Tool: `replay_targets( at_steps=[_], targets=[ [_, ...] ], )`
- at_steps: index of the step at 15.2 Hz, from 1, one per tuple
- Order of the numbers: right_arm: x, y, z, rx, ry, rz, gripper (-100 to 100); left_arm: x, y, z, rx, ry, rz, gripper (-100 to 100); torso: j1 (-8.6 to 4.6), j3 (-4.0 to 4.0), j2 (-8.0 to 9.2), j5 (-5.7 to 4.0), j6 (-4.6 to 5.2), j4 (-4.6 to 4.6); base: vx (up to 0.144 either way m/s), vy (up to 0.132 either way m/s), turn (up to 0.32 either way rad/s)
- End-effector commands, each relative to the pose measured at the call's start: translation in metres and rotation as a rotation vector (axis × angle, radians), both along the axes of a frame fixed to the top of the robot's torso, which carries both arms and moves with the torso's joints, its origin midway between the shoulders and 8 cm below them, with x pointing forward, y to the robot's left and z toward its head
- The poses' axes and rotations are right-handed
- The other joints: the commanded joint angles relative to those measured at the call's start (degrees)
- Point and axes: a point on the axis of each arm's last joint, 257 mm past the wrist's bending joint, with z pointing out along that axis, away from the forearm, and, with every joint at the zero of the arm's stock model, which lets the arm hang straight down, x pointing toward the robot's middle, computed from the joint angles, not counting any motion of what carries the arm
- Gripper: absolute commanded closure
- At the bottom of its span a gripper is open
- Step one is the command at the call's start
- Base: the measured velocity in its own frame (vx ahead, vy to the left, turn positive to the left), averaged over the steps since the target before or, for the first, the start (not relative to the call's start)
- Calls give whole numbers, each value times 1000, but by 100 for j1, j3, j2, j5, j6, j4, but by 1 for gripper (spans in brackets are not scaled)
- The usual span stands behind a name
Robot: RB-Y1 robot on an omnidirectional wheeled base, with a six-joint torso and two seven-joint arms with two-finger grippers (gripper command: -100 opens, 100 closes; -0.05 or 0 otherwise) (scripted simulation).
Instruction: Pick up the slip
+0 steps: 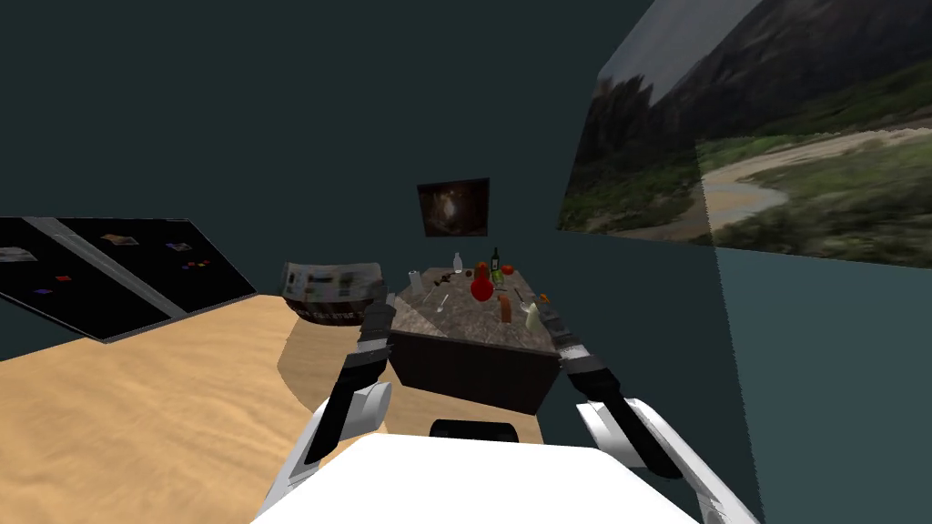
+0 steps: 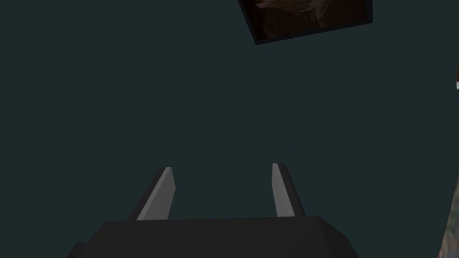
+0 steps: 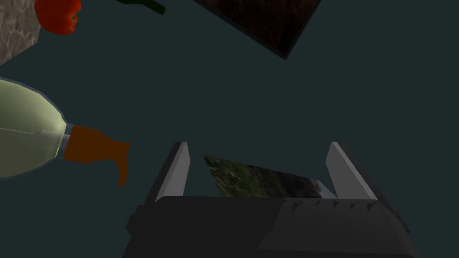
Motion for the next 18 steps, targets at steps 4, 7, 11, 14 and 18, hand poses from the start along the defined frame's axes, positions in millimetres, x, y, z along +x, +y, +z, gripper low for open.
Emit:
replay_targets(
  at_steps=[4,7,11,14,18],
  targets=[
    [5,-15,-39,-109,104,-20,-100,0,0,0,0,0,0,0,-7,-1,-2,-2,-1,0,22,84,81],
    [9,-33,-72,-208,192,-42,-100,0,0,0,0,0,0,0,5,-1,-2,0,-2,-1,22,121,108],
    [10,-55,-105,-311,281,-69,-100,0,0,0,0,0,0,0,9,-1,-2,2,-1,0,25,118,82],
    [8,-83,-136,-419,368,-100,-100,0,0,0,0,0,0,0,1,0,0,0,0,0,25,102,89],
    [4,-116,-162,-528,452,-135,-100,0,0,0,0,0,0,0,8,-3,-6,2,-2,-1,37,118,111]
  ],
)
